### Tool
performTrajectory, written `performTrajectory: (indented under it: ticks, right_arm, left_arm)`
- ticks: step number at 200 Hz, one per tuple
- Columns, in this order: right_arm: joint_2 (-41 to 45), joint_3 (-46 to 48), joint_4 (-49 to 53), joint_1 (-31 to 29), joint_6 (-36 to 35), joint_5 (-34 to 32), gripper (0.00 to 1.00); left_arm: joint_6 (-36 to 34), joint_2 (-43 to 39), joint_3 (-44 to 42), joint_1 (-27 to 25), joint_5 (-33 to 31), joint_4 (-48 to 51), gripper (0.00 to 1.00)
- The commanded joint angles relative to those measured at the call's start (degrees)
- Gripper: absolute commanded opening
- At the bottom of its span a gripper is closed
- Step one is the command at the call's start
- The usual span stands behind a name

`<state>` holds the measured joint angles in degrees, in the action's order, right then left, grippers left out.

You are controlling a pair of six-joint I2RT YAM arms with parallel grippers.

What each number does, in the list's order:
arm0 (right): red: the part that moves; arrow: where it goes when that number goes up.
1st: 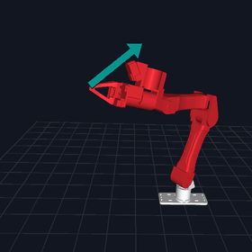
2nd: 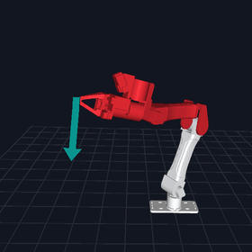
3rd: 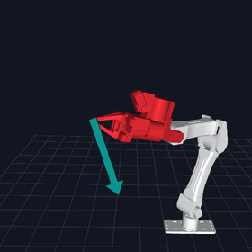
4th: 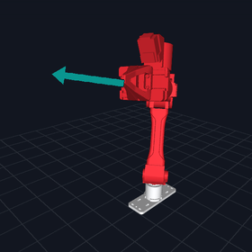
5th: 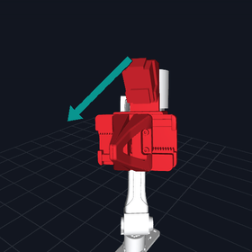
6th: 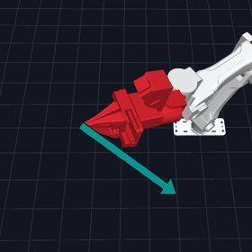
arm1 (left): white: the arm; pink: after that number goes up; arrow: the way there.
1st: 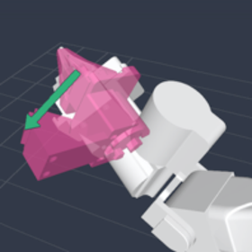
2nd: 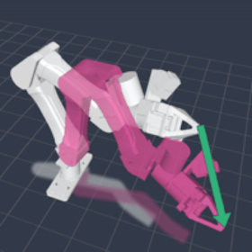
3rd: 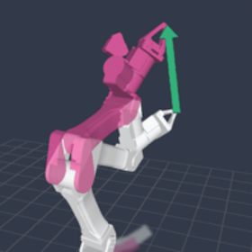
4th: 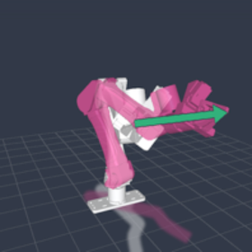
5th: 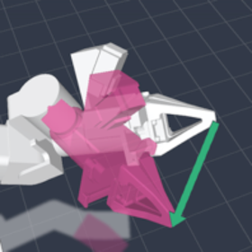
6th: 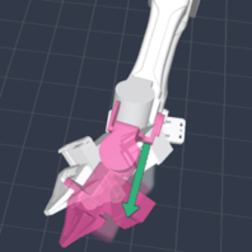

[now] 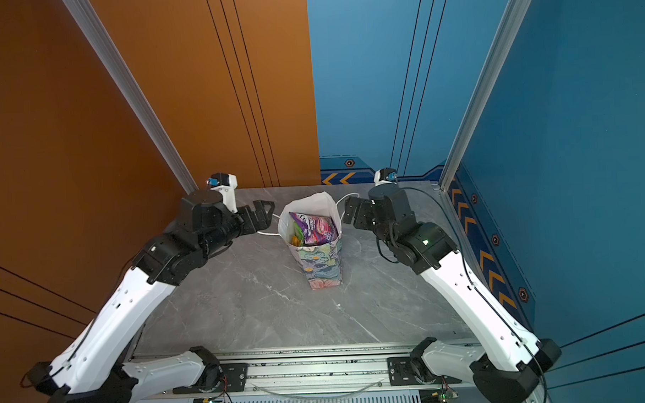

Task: Place the snacks into the paper bag

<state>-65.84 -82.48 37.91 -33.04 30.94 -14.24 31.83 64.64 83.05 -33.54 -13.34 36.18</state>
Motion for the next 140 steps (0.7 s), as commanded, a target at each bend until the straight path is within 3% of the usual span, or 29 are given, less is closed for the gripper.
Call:
performTrajectory:
  ticks: [1, 42, 71, 89, 104, 119, 140]
  right_arm:
    - [6.6, 6.0, -5.3, 1.6, -5.2, -1.3, 1.0]
    - [16.6, 17.9, -10.1, 10.5, -9.3, -3.7, 1.0]
    - [21.2, 28.0, -14.5, 17.4, -12.9, -5.1, 1.0]
    - [23.7, 36.7, -21.7, 19.6, -15.2, -8.1, 1.0]
    - [24.9, 45.8, -30.1, 20.7, -17.8, -10.1, 1.0]
    - [24.9, 54.3, -40.4, 21.1, -21.6, -12.3, 1.0]
    - [19.6, 57.8, -43.8, 21.8, -22.8, -18.7, 1.0]
  left_arm:
    - [-3.4, -6.0, -4.5, -0.3, -12.8, -2.1, 0.98]
    - [-8.5, -17.5, -20.6, -0.1, -29.6, -10.9, 0.98]
    - [-13.5, -21.2, -34.1, 0.9, -39.7, -19.0, 0.98]
    - [-17.9, -20.7, -42.0, 2.2, -41.9, -26.9, 0.98]
    - [-17.3, -18.9, -46.0, 4.3, -44.1, -31.3, 0.98]
    - [-18.8, -16.2, -50.0, 6.9, -41.9, -36.9, 0.98]
    - [-23.3, -11.2, -55.8, 10.1, -38.6, -48.6, 0.98]
